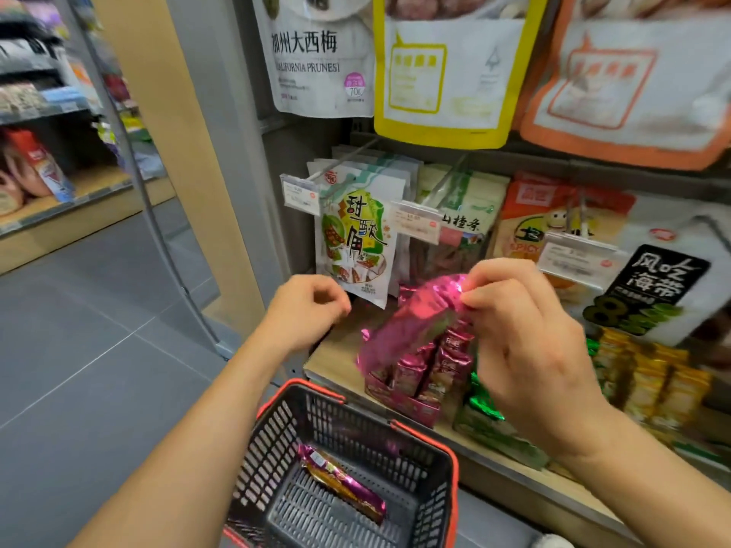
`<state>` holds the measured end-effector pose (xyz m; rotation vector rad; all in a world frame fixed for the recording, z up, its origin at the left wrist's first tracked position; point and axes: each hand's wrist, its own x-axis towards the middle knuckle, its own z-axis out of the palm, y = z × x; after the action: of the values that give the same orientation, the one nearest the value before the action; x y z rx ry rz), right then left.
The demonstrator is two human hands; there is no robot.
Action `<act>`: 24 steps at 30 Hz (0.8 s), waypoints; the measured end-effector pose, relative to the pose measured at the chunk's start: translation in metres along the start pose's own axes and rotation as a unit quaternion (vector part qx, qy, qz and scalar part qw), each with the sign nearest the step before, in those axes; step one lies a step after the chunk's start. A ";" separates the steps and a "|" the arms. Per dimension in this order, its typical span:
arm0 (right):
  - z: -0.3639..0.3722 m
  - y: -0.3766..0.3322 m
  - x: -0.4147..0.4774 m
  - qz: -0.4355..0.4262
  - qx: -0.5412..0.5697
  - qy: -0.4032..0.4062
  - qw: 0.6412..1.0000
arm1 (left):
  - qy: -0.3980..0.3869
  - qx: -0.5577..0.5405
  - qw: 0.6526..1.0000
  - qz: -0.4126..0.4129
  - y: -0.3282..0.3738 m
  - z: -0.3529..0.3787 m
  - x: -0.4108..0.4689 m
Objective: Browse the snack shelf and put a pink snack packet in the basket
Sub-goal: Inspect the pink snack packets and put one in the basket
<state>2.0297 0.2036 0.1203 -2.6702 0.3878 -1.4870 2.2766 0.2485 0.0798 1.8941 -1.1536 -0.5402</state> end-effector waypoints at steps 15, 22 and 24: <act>0.020 -0.016 -0.025 0.458 0.459 -0.161 0.744 | -0.218 -0.379 0.893 0.107 0.069 0.022 -0.051; 0.031 -0.029 -0.030 0.444 0.466 -0.179 0.744 | -0.127 -0.421 0.897 0.039 0.063 0.019 -0.046; 0.031 -0.029 -0.031 0.446 0.455 -0.183 0.749 | -0.117 -0.421 0.899 0.022 0.062 0.016 -0.045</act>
<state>2.0460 0.2367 0.0834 -1.5120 0.5788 -0.5588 2.2115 0.2666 0.1191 1.0665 -0.8844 -1.0625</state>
